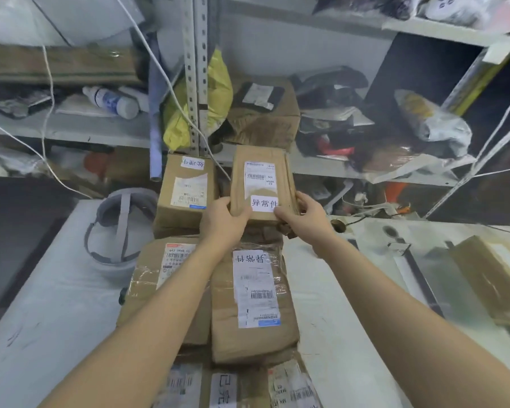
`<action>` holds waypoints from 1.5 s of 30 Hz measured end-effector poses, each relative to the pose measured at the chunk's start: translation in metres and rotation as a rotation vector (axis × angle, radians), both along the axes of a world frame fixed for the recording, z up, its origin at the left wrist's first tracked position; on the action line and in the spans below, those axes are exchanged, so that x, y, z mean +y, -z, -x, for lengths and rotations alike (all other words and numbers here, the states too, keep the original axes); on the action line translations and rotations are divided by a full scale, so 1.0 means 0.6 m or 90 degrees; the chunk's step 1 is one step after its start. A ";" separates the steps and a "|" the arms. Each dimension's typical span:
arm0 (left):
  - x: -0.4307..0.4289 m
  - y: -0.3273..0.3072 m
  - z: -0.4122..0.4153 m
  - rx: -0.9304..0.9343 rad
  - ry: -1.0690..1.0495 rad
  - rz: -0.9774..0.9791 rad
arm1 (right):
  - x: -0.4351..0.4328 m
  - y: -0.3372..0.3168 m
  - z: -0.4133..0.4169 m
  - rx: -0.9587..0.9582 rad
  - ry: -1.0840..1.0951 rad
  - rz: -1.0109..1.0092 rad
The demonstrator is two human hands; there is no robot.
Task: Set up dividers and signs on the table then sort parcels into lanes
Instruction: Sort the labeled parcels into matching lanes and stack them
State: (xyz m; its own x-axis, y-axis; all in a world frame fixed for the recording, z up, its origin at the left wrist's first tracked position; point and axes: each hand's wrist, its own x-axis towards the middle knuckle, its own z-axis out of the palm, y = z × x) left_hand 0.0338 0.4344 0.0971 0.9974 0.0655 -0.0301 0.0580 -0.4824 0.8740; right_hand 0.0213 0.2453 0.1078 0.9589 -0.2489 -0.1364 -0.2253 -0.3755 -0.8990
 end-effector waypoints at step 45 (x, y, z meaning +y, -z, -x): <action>-1.194 0.017 0.500 0.002 0.314 0.194 | -1.171 -0.035 0.636 0.043 0.260 0.029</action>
